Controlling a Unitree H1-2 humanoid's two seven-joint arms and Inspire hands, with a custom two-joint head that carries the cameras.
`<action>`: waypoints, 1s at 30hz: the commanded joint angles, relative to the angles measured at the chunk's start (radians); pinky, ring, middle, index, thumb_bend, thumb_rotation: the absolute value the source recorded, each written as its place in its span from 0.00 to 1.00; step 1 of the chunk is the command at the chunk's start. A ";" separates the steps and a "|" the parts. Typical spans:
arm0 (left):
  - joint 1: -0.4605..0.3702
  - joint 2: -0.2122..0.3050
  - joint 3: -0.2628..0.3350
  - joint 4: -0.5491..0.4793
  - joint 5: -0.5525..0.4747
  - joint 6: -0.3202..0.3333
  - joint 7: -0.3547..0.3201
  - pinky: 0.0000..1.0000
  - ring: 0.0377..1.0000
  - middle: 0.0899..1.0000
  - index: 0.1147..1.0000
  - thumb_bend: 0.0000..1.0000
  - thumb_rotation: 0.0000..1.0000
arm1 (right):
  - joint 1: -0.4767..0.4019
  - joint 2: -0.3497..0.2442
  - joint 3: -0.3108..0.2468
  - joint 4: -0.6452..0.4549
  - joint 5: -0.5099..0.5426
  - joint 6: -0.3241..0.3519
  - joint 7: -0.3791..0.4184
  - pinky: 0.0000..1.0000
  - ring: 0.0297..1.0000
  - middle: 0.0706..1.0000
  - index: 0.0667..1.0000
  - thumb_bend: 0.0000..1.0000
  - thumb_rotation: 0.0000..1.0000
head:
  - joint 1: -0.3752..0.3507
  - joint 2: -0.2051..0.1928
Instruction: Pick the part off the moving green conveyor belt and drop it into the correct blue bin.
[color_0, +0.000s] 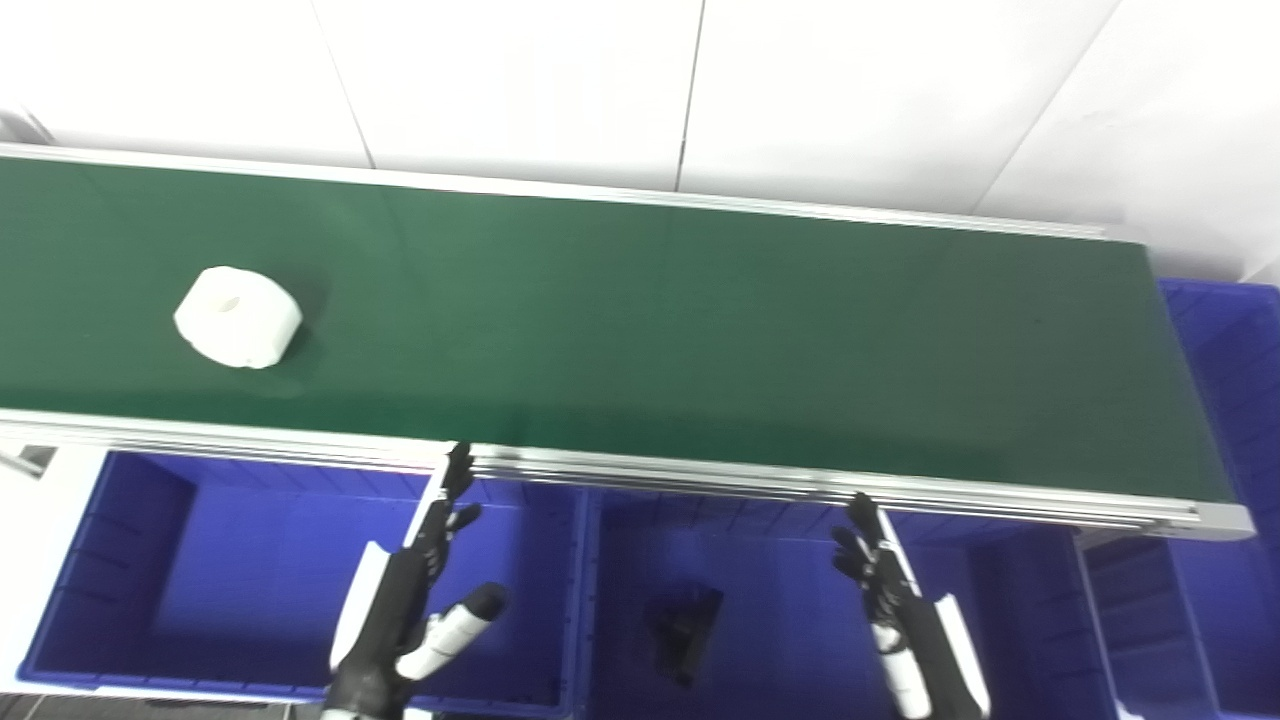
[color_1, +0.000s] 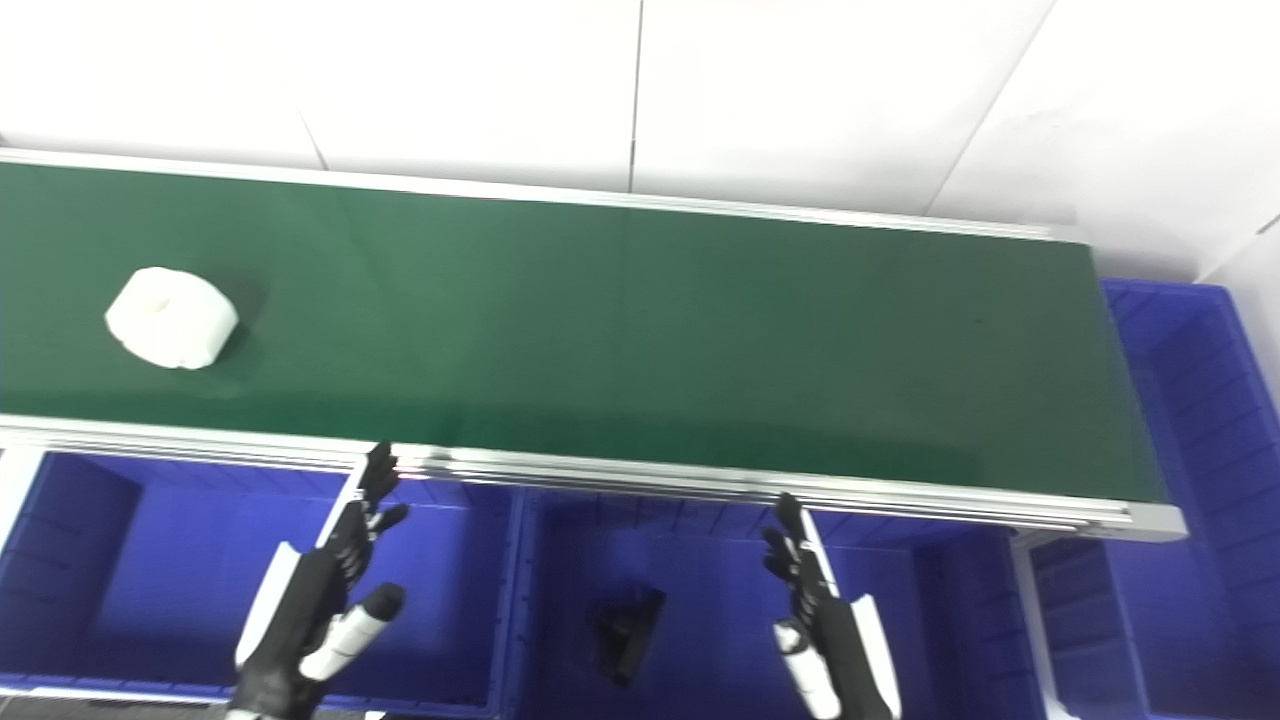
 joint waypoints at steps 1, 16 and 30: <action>-0.007 -0.018 -0.015 0.002 0.009 -0.048 0.024 0.86 0.95 1.00 1.00 0.79 0.82 | -0.013 -0.017 -0.014 0.004 0.028 -0.073 0.016 0.91 0.95 0.99 1.00 0.93 1.00 | 0.029 -0.015; -0.059 -0.075 -0.064 0.132 0.058 -0.064 0.089 0.74 0.93 1.00 1.00 0.85 0.76 | -0.081 -0.063 -0.072 0.143 0.127 -0.125 0.112 0.97 1.00 1.00 1.00 0.91 0.98 | 0.183 -0.133; -0.071 -0.036 -0.104 0.020 0.020 -0.107 0.057 0.70 0.89 0.94 1.00 0.89 0.63 | -0.082 -0.064 -0.089 0.131 0.134 -0.115 0.138 0.99 1.00 1.00 1.00 0.93 0.96 | 0.247 -0.076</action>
